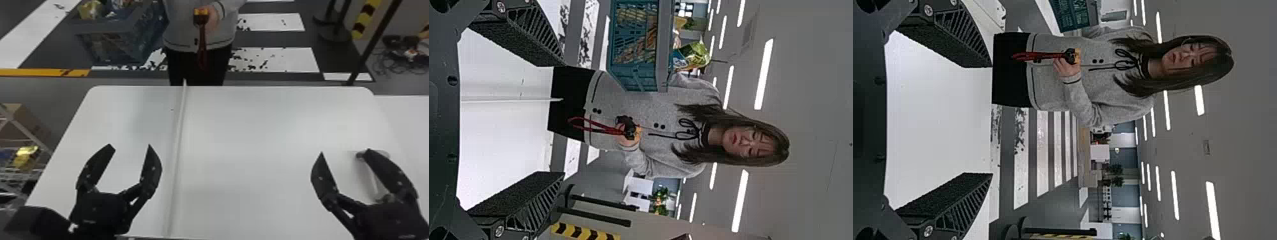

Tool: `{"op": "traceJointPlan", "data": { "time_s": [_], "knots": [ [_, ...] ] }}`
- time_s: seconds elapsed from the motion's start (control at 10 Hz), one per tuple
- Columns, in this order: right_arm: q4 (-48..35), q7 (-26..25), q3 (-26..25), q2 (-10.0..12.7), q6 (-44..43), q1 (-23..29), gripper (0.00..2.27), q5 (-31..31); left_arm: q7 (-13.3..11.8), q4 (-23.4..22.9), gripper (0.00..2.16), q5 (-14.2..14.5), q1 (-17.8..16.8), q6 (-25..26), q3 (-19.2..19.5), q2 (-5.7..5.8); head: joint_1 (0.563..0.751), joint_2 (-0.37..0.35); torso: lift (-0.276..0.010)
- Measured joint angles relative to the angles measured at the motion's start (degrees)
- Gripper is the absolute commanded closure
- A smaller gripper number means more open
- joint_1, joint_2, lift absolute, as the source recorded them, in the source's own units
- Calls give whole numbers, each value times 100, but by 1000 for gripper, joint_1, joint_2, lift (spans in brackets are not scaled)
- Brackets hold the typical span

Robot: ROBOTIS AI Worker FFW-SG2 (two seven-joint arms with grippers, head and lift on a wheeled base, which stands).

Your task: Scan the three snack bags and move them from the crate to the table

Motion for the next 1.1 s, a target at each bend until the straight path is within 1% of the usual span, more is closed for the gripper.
{"op": "traceJointPlan", "data": {
  "time_s": [1.1],
  "knots": [
    [-3,2,19,14,-8,7,110,19,-31,9,100,-8,0,15,0,-2,695,66,-62]
  ]
}}
